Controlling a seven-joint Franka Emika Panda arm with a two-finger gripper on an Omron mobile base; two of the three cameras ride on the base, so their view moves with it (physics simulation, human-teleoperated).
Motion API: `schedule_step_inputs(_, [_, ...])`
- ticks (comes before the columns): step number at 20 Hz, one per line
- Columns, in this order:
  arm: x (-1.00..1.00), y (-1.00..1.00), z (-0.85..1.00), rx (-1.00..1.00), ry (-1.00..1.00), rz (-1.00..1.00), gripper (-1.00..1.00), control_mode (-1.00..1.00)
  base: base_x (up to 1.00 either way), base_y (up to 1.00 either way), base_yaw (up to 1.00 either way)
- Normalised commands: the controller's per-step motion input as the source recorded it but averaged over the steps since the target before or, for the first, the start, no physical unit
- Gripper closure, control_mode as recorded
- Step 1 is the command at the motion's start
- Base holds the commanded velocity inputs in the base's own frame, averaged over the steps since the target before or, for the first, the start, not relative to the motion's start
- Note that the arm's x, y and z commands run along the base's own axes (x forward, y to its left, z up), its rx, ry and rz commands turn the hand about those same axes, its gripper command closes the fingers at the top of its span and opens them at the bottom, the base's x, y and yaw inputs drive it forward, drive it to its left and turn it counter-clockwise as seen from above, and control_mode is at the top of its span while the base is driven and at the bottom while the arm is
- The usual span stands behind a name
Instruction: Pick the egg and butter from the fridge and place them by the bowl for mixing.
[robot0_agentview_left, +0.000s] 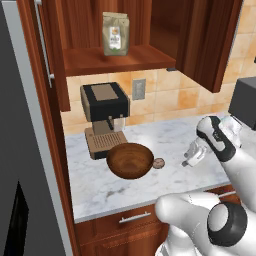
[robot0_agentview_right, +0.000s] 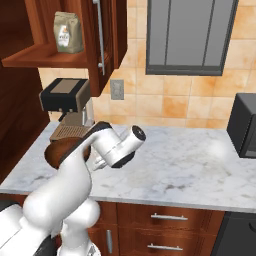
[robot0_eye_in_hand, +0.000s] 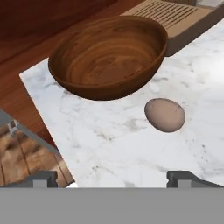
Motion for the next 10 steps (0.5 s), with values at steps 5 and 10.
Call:
schedule_step_inputs(5, [-0.45, 0.05, 0.32, 0.0, 0.05, -0.4, -1.0, -1.0, 0.0, 0.0, 0.0])
schedule_step_inputs(10, [-0.4, 0.09, 0.32, 0.0, 0.26, -0.32, -1.0, -1.0, 0.0, 0.0, 0.0])
